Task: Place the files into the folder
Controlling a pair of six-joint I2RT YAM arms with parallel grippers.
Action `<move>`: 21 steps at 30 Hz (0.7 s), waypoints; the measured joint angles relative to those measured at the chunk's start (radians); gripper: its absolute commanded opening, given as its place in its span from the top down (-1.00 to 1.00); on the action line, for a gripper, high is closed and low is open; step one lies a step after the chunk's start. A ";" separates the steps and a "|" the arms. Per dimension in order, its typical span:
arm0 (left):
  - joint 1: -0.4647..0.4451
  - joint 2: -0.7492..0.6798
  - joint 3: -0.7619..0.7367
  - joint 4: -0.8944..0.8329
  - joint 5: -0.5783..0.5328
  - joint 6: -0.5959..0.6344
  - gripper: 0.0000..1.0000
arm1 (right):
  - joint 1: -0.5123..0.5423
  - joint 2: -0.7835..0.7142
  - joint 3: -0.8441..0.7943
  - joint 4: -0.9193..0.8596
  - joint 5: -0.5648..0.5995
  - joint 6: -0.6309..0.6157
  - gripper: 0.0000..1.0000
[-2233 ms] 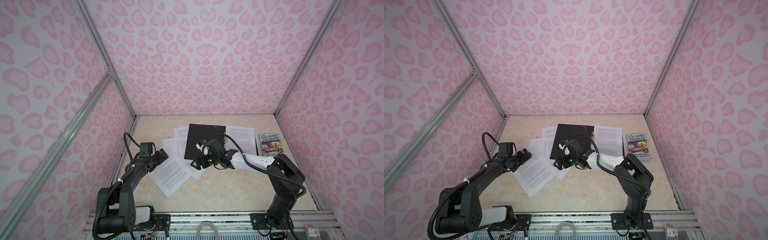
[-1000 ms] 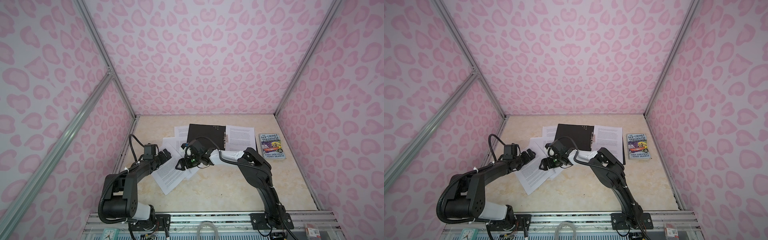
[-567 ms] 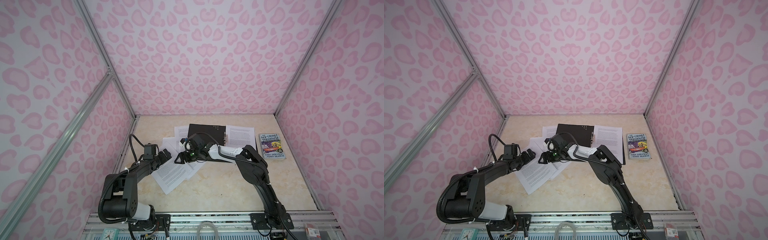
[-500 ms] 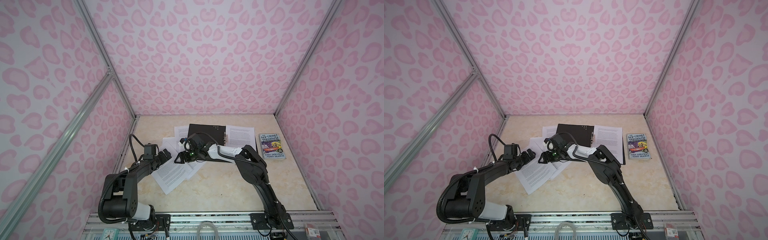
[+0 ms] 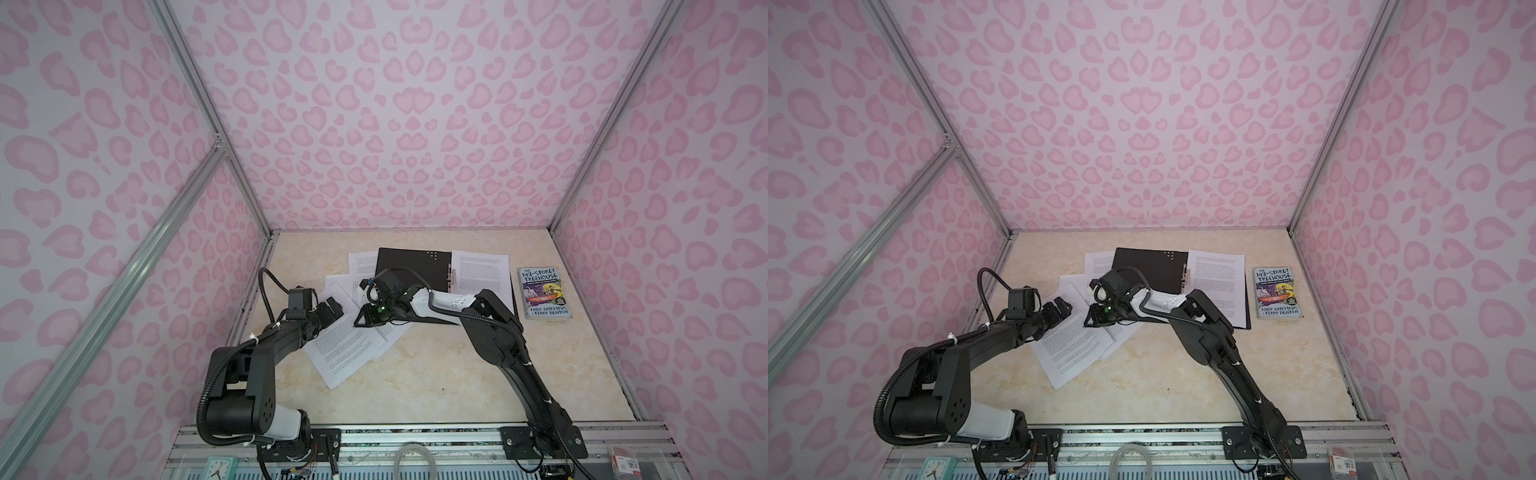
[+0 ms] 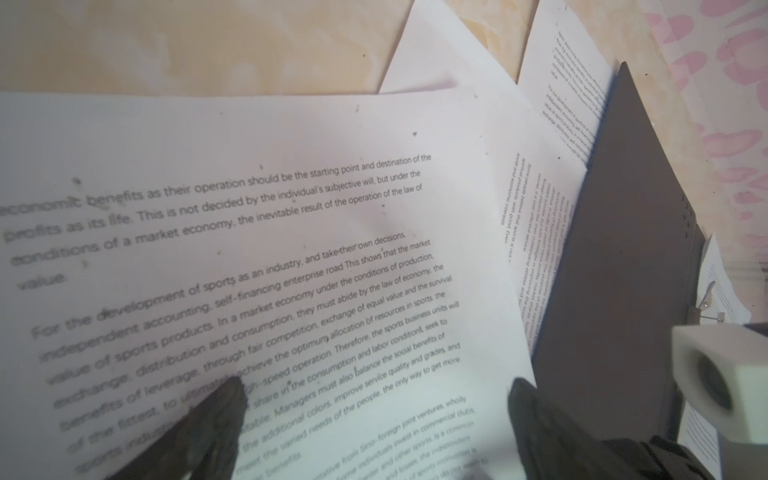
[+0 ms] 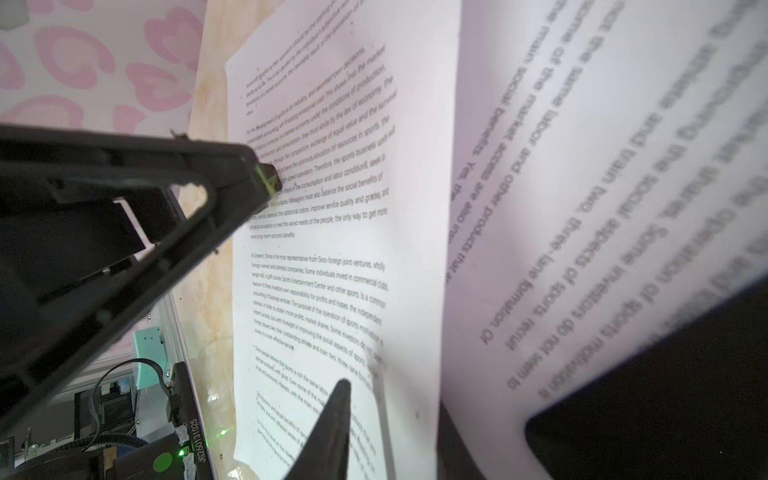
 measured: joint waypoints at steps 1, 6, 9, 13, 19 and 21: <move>0.000 0.000 0.000 0.000 0.000 -0.001 -1.00 | 0.001 0.003 0.003 0.001 0.002 0.001 0.56; 0.000 0.000 0.000 0.001 0.001 -0.003 -1.00 | 0.008 0.017 0.018 0.002 0.001 0.012 0.57; 0.000 0.000 0.000 0.002 0.002 -0.004 -1.00 | 0.010 0.023 0.023 0.011 0.001 0.027 0.62; 0.000 0.000 0.000 0.002 0.002 -0.004 -1.00 | 0.013 0.024 0.024 0.015 0.000 0.038 0.82; 0.000 -0.010 -0.005 0.003 0.025 -0.009 -1.00 | 0.013 0.016 0.024 0.011 0.001 0.051 1.00; 0.000 -0.026 -0.014 -0.002 0.049 -0.016 -1.00 | 0.011 -0.004 0.023 0.000 0.002 0.051 1.00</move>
